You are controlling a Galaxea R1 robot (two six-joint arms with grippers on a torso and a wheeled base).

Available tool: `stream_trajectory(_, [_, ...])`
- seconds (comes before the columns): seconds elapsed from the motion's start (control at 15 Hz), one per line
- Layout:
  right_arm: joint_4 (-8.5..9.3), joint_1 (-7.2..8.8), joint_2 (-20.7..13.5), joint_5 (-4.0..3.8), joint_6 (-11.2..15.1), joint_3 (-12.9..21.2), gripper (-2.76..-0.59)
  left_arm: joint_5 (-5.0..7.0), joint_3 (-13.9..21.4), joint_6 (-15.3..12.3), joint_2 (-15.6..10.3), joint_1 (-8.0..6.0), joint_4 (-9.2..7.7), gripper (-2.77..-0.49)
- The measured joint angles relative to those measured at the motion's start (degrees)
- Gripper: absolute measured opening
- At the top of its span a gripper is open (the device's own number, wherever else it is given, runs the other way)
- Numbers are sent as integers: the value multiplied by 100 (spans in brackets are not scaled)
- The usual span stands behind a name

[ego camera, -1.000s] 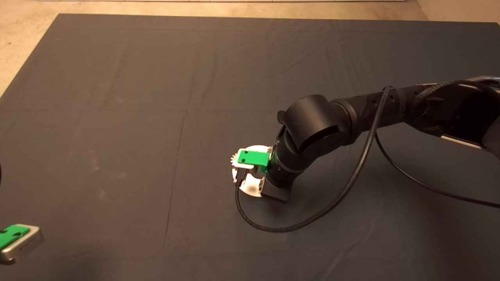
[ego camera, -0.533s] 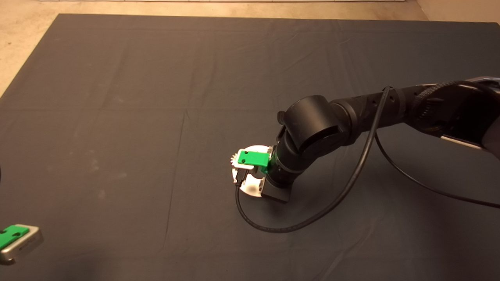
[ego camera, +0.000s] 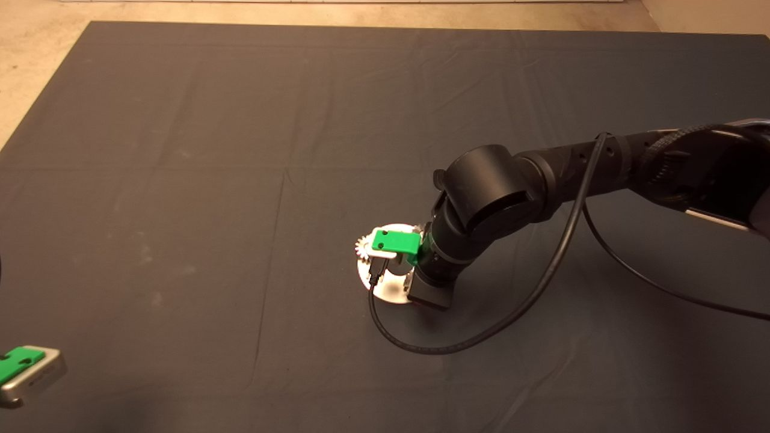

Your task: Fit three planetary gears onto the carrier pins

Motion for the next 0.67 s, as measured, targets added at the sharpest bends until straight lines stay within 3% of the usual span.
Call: stream_trajectory(0.67, [-1,-1,12,-6,-2,0,-232,-2,0,15,-79,0,0,-124])
